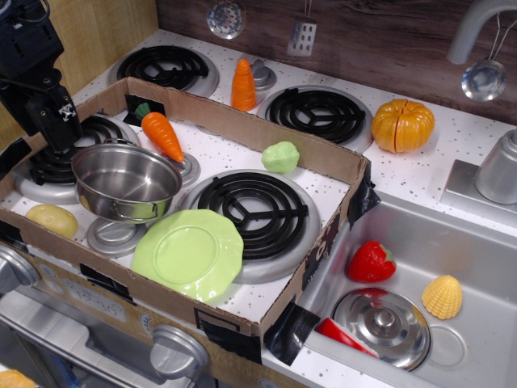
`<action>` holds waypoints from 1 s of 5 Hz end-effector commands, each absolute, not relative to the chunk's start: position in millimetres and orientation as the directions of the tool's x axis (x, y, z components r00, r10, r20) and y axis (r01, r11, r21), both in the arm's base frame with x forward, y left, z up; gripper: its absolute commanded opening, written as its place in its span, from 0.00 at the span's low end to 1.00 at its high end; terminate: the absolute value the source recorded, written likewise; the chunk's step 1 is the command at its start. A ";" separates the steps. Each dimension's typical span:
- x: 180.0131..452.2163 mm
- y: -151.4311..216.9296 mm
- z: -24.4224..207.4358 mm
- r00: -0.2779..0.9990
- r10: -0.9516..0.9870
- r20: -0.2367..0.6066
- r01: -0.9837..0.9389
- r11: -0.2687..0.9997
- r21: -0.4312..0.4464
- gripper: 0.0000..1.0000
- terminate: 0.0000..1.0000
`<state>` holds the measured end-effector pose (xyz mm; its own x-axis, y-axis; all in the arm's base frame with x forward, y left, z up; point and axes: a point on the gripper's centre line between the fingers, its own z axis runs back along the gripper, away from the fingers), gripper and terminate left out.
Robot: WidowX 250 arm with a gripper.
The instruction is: Put broccoli in pot
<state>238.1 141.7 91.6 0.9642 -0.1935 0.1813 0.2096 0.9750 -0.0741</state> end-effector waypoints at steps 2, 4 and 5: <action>250.1 123.6 110.1 0.969 -0.166 0.183 0.180 0.982 -0.062 1.00 0.00; 278.4 86.3 144.0 0.981 -0.123 0.150 0.132 0.990 -0.049 1.00 0.00; 296.2 61.8 137.7 0.992 -0.059 0.114 0.063 0.997 -0.037 1.00 0.00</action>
